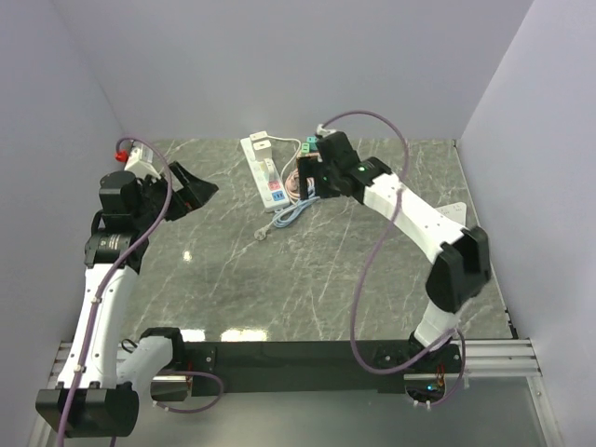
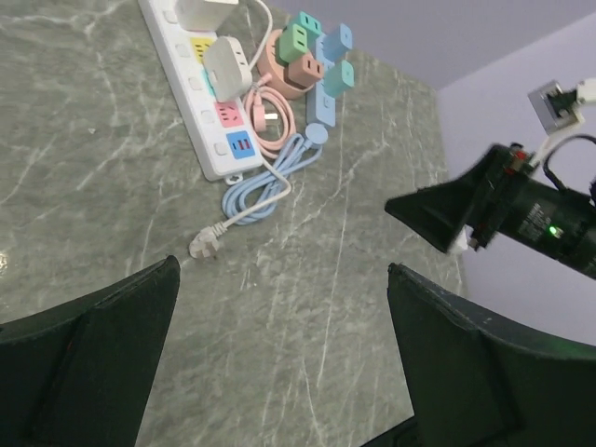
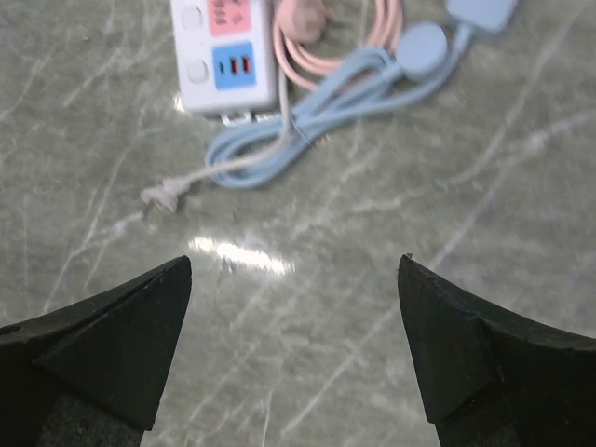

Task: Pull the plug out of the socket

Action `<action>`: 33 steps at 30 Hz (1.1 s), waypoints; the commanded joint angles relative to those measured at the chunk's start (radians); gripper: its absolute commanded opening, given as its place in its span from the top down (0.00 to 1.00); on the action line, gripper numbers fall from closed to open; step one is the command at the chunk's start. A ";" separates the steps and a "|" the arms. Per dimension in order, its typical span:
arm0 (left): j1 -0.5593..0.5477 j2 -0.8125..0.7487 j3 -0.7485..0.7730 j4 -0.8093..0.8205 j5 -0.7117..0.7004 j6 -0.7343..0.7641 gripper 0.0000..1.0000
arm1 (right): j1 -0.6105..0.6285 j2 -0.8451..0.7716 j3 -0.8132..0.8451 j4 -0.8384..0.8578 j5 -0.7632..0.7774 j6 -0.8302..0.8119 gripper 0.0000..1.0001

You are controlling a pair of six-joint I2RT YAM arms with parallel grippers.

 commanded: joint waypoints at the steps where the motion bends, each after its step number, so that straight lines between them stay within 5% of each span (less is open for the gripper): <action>1: -0.001 -0.051 -0.016 -0.008 -0.080 -0.016 0.01 | 0.002 0.094 0.142 0.045 0.043 -0.070 0.03; 11: -0.003 -0.076 -0.079 -0.003 -0.114 -0.035 0.01 | 0.034 0.406 0.445 0.125 -0.030 -0.199 0.01; 24: -0.003 -0.021 -0.111 0.035 -0.112 -0.044 0.01 | 0.054 0.647 0.702 0.194 -0.050 -0.144 0.02; 33: -0.003 -0.047 -0.139 0.023 -0.132 -0.048 0.01 | 0.054 0.713 0.690 0.173 0.003 -0.127 0.04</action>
